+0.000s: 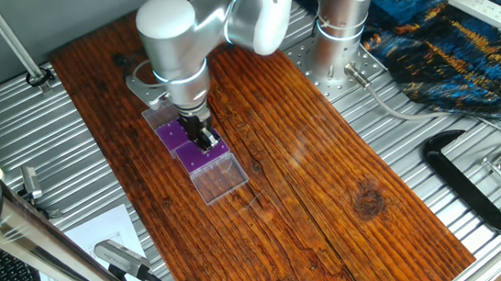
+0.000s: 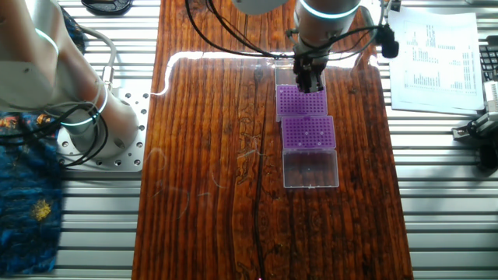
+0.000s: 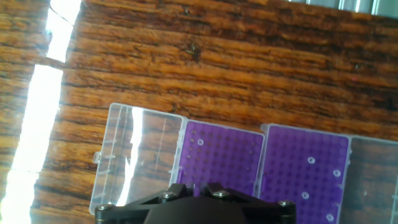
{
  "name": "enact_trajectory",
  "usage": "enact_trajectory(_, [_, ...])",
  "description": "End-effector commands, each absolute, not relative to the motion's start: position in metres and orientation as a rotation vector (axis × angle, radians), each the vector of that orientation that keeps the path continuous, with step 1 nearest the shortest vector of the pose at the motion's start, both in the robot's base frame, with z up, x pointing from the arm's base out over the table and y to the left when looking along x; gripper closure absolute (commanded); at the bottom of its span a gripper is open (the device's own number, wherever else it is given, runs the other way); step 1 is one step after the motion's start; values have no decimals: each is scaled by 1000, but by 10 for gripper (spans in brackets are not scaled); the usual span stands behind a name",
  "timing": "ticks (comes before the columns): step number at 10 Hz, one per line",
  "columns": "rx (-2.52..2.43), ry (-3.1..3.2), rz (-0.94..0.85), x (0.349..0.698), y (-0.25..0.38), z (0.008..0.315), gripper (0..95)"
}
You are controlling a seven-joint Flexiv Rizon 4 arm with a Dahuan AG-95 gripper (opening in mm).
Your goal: Transfer all small pipette tips from one holder to another
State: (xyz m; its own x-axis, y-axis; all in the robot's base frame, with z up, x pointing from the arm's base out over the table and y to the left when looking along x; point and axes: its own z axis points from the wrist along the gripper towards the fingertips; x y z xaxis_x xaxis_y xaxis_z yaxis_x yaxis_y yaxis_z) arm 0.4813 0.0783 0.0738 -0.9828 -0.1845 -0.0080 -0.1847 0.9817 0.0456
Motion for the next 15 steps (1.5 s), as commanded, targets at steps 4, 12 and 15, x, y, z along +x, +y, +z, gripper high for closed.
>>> enact_trajectory(4, [-245, 3138, 75, 480, 78, 70, 950])
enact_trajectory(12, [-247, 3114, 77, 483, 80, 65, 760])
enact_trajectory(15, [-252, 3117, 82, 486, 82, 62, 760])
